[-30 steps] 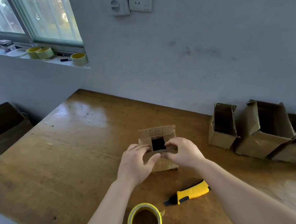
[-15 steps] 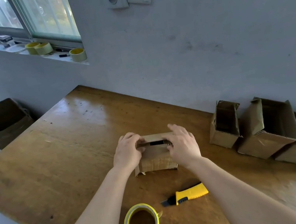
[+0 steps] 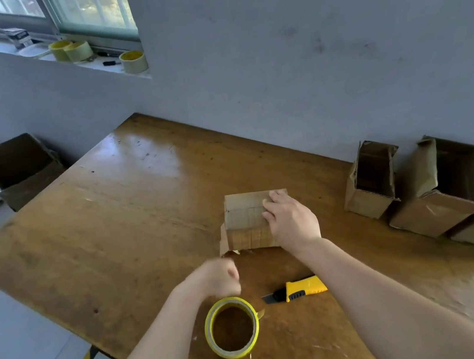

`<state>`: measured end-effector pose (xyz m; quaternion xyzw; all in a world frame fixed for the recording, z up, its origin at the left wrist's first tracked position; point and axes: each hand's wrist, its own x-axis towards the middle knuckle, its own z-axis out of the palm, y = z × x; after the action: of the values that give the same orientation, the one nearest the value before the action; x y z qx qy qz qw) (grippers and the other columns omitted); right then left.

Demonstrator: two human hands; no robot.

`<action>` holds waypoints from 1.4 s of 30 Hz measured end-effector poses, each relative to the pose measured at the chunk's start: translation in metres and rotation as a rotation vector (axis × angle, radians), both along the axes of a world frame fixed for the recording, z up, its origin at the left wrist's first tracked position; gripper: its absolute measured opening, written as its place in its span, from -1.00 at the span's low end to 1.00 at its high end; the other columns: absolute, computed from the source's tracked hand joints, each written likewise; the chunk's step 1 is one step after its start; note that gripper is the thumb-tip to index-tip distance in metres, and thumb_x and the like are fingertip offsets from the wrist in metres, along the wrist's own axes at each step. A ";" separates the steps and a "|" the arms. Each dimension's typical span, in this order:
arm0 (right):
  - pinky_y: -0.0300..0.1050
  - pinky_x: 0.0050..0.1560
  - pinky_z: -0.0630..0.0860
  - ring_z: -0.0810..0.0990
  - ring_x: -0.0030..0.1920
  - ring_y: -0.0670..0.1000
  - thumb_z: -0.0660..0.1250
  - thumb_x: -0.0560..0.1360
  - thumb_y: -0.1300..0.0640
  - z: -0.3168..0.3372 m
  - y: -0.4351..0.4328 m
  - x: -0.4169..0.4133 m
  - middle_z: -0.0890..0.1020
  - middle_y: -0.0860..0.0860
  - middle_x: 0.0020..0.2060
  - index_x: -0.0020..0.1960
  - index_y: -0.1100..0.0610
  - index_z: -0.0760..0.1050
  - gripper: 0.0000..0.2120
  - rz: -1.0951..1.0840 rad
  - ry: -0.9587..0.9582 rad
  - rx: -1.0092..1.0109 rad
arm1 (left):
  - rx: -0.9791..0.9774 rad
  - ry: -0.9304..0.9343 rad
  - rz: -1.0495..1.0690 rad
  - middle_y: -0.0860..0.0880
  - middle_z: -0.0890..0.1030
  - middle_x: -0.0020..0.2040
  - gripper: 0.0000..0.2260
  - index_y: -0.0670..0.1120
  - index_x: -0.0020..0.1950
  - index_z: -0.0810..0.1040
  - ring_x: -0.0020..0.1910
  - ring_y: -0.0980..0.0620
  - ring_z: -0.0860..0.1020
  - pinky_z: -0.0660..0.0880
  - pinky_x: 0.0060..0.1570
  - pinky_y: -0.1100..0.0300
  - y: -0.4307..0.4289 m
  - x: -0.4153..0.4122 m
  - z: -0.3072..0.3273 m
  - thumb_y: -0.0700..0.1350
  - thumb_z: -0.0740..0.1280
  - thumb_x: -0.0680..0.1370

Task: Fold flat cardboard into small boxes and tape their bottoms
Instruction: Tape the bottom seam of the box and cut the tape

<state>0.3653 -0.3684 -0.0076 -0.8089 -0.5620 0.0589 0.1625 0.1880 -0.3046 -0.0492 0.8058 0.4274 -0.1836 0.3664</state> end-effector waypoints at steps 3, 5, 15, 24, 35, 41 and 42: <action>-0.25 0.44 0.15 0.20 0.51 -0.05 0.11 0.67 0.12 0.001 -0.001 -0.001 0.32 0.02 0.49 0.45 0.12 0.37 -0.63 -0.006 0.000 0.016 | -0.036 0.280 -0.197 -0.01 0.54 0.18 -0.64 0.00 0.24 0.54 0.06 -0.01 0.54 0.52 -0.01 0.15 -0.012 -0.005 -0.006 -0.09 0.43 0.45; -0.25 0.44 0.16 0.22 0.51 -0.05 0.13 0.66 0.12 0.001 -0.003 -0.001 0.34 0.01 0.48 0.45 0.11 0.38 -0.63 -0.014 0.008 0.015 | 0.145 0.244 -0.231 -0.01 0.58 0.12 -0.73 -0.03 0.20 0.56 0.03 -0.03 0.56 0.49 -0.09 0.17 -0.018 -0.005 -0.006 -0.10 0.38 0.51; -0.13 0.44 0.24 0.33 0.45 -0.01 0.30 0.58 0.06 -0.002 0.000 0.007 0.45 -0.02 0.41 0.37 0.05 0.50 -0.64 -0.071 0.099 0.027 | 0.116 -0.858 0.369 0.07 0.57 -0.23 -0.70 0.09 -0.20 0.47 -0.19 0.05 0.54 0.47 -0.20 0.18 0.008 0.030 0.043 -0.32 0.28 0.53; -0.17 -0.11 0.47 0.61 0.04 0.00 0.22 0.60 0.04 0.002 0.000 0.011 0.69 -0.06 0.02 0.11 0.01 0.65 -0.75 -0.180 0.411 0.082 | 0.279 -0.675 0.538 -0.06 0.61 -0.13 -0.90 -0.13 0.02 0.51 -0.11 -0.07 0.55 0.40 -0.19 0.08 0.014 0.050 0.023 -0.24 0.24 0.55; -0.01 -0.34 0.55 0.55 -0.34 -0.01 0.37 0.53 0.03 0.029 0.007 -0.004 0.59 0.10 -0.33 -0.15 0.21 0.53 -0.76 -0.054 0.990 0.072 | 0.059 -0.816 0.539 -0.01 0.63 -0.17 -0.79 0.00 0.03 0.54 -0.19 -0.01 0.56 0.47 -0.25 0.17 0.017 0.043 0.019 -0.27 0.26 0.50; -0.01 -0.20 0.54 0.57 -0.22 0.02 0.33 0.53 -0.09 0.028 0.013 -0.008 0.63 0.06 -0.24 -0.12 0.11 0.57 -0.74 -0.057 0.616 0.062 | -0.319 -1.006 0.848 -0.04 0.65 -0.22 -0.74 -0.08 -0.17 0.64 -0.18 0.03 0.57 0.45 -0.19 0.22 0.017 0.044 0.038 -0.16 0.20 0.61; 0.00 -0.18 0.55 0.58 -0.20 0.02 0.32 0.53 -0.11 0.028 0.014 -0.010 0.63 0.04 -0.23 -0.11 0.10 0.56 -0.72 -0.049 0.571 0.042 | -0.304 -1.001 0.853 -0.02 0.62 -0.27 -0.75 -0.05 -0.22 0.63 -0.23 0.04 0.55 0.43 -0.21 0.20 0.017 0.044 0.038 -0.13 0.25 0.60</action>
<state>0.3556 -0.3542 0.0206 -0.7693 -0.4749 0.2689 0.3323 0.2325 -0.2880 -0.0114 0.4939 0.4563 0.3146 0.6700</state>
